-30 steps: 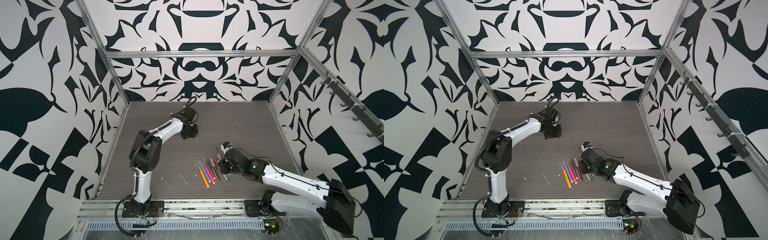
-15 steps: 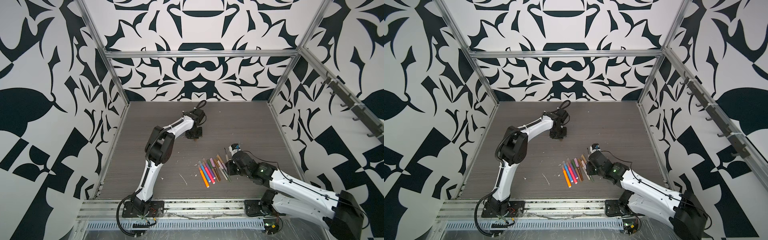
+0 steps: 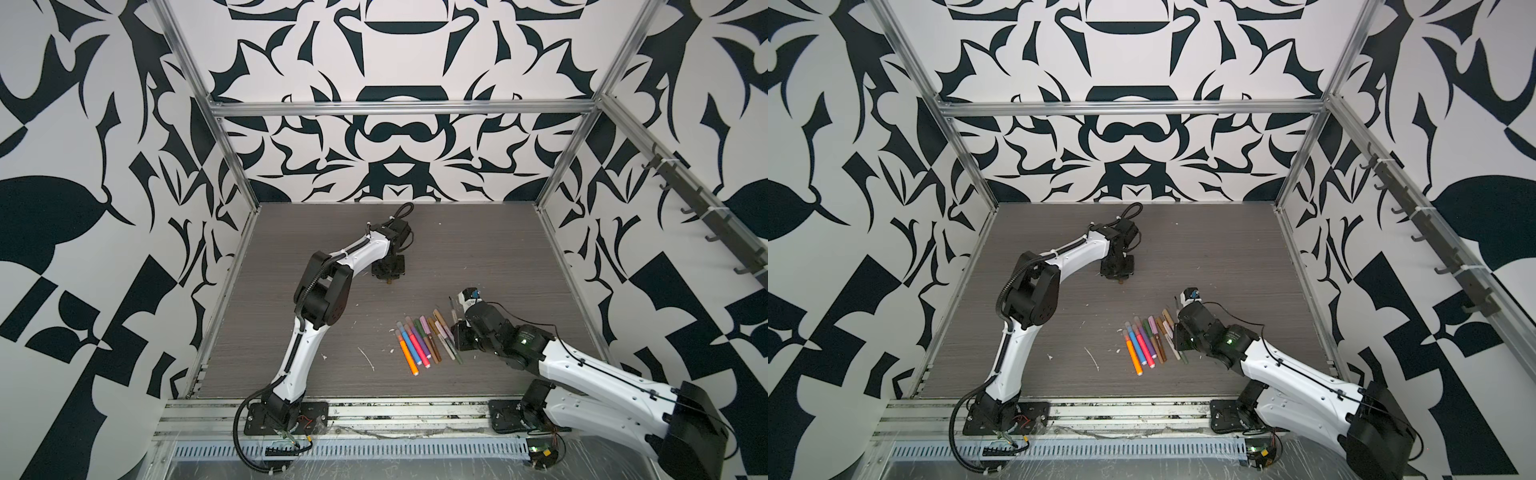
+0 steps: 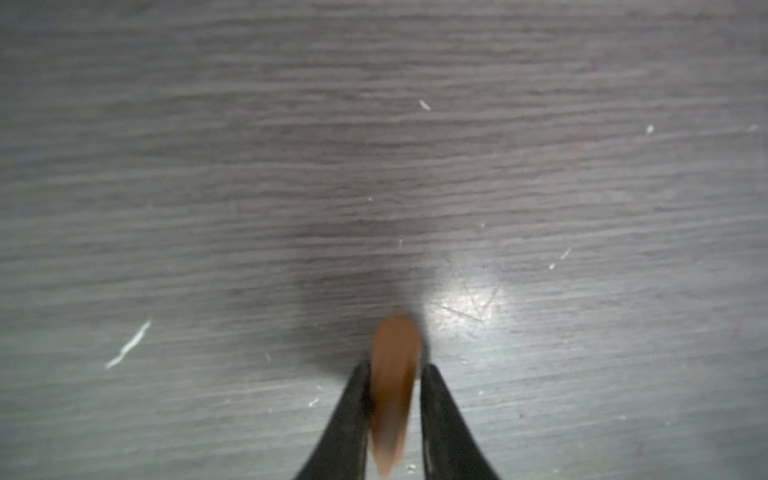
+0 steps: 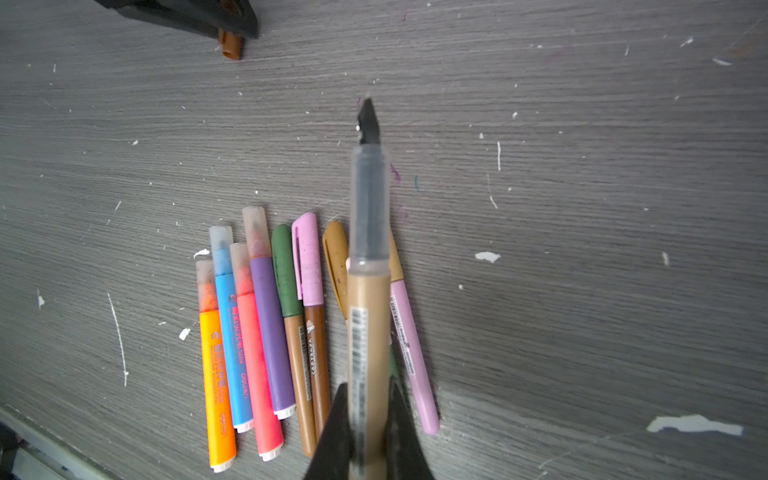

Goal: Open the pen caps
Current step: 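Carry the cap away with the left gripper and lower it to the table, then release the cap with the left gripper while the right gripper lowers the uncapped pen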

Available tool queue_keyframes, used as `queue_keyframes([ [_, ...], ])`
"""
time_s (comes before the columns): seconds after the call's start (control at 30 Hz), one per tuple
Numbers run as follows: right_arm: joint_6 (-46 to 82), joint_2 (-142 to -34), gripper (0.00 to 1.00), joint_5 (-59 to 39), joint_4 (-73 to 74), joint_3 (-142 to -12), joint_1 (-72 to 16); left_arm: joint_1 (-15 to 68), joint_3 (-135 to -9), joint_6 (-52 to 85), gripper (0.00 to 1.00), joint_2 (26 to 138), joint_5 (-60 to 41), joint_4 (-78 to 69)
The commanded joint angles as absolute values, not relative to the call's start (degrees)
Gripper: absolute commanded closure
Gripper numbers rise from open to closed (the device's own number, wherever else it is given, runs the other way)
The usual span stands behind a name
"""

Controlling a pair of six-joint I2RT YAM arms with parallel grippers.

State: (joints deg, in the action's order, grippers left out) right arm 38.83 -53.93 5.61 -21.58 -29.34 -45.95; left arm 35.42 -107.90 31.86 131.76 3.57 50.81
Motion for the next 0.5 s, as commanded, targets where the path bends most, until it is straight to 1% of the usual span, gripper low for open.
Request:
queue_keyframes([
  [0.0,38.4,-53.2,1.0,5.5,-20.5,-29.2,-45.7,35.2,-108.4,32.4,0.68,132.9,3.5,53.8],
  [0.03,38.3,-53.3,1.0,5.5,-20.6,-29.2,-45.7,35.2,-108.4,32.5,0.66,132.8,3.4,53.7],
  [0.23,37.7,-55.5,1.0,4.1,-20.6,-30.4,-44.5,35.2,-108.1,32.4,0.64,131.0,3.2,53.7],
  [0.37,35.3,-60.3,1.0,1.9,-20.8,-33.9,-41.4,35.0,-106.8,32.2,0.63,127.4,2.6,52.9],
  [0.47,31.9,-65.9,1.0,2.1,-20.2,-38.2,-39.6,34.6,-103.3,32.0,0.62,122.8,1.5,51.3],
])
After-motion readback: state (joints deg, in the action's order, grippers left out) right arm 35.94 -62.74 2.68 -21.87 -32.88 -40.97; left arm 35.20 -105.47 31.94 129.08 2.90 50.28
